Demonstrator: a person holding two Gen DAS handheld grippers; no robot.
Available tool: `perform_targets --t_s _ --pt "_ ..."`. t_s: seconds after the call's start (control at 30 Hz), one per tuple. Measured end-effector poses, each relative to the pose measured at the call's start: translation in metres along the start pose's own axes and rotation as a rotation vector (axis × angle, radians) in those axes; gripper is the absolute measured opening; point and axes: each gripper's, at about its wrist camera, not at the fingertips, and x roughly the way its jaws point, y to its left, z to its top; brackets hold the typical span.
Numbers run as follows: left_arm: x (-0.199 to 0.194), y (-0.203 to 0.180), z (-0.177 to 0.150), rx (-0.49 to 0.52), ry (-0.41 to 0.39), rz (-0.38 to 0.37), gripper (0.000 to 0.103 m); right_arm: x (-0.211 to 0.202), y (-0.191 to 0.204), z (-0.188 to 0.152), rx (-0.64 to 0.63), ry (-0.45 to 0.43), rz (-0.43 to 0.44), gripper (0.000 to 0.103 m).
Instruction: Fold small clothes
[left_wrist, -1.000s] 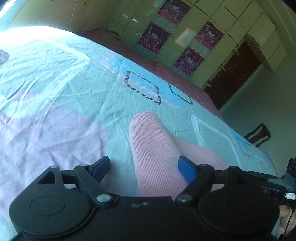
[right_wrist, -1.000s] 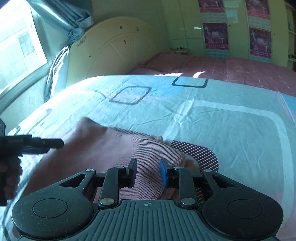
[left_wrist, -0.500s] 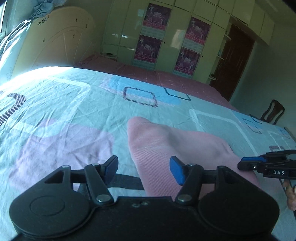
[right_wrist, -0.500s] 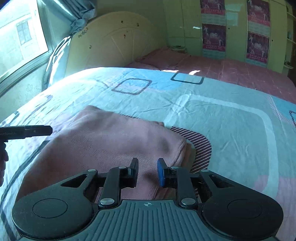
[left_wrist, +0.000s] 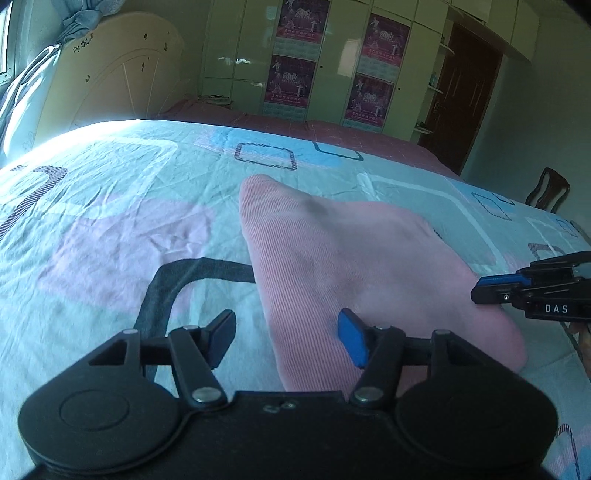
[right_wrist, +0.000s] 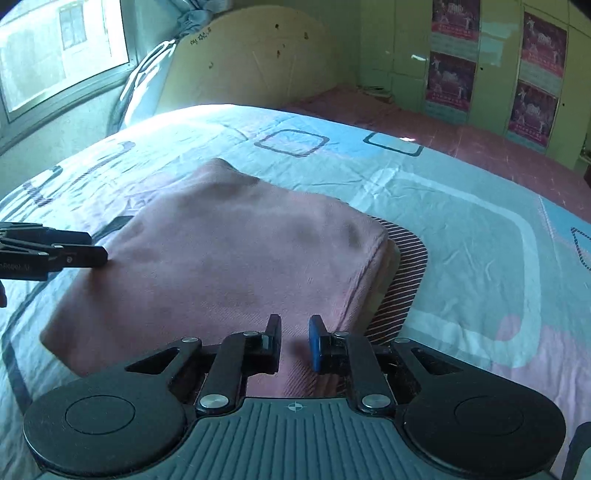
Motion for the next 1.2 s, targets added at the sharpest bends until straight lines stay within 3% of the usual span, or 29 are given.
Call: perform_targets --t_s 0.2,0.3,0.43,0.53,0.6,0.67,0.7,0.73,0.77,0.8,0.97,1.2 --pt "-0.012 -0.003 -0.025 0.019 0.025 0.060 0.063 -0.004 0.012 -0.046 -0.237 0.040 -0.011 0.015" --pt "-0.018 -0.007 -0.043 0.044 0.045 0.091 0.063 -0.017 -0.003 -0.064 -0.180 0.044 -0.009 0.015" --pt "-0.037 -0.009 -0.059 0.002 0.035 0.135 0.064 -0.031 -0.015 -0.075 -0.070 0.042 -0.019 0.017" --pt "-0.062 -0.024 -0.065 0.029 0.011 0.170 0.061 -0.062 -0.007 -0.080 -0.057 0.001 -0.062 0.017" --pt "-0.080 -0.037 -0.069 0.043 -0.018 0.178 0.065 -0.085 -0.001 -0.085 -0.016 -0.018 -0.082 0.017" --pt "-0.104 -0.058 -0.073 0.041 -0.069 0.198 0.080 -0.109 0.003 -0.093 0.052 -0.052 -0.082 0.017" --pt "-0.115 -0.068 -0.076 0.036 -0.107 0.216 0.083 -0.119 0.005 -0.097 0.086 -0.066 -0.089 0.021" --pt "-0.125 -0.077 -0.078 0.031 -0.140 0.229 0.088 -0.132 0.008 -0.101 0.125 -0.087 -0.108 0.033" --pt "-0.134 -0.087 -0.080 0.027 -0.162 0.234 0.090 -0.144 0.012 -0.106 0.152 -0.119 -0.130 0.085" --pt "-0.141 -0.095 -0.082 0.026 -0.172 0.232 0.090 -0.155 0.016 -0.110 0.163 -0.161 -0.136 0.101" --pt "-0.180 -0.132 -0.095 0.039 -0.223 0.228 0.092 -0.187 0.041 -0.126 0.146 -0.148 -0.164 0.103" --pt "-0.216 -0.154 -0.111 0.073 -0.269 0.221 0.092 -0.224 0.066 -0.151 0.134 -0.163 -0.161 0.103"
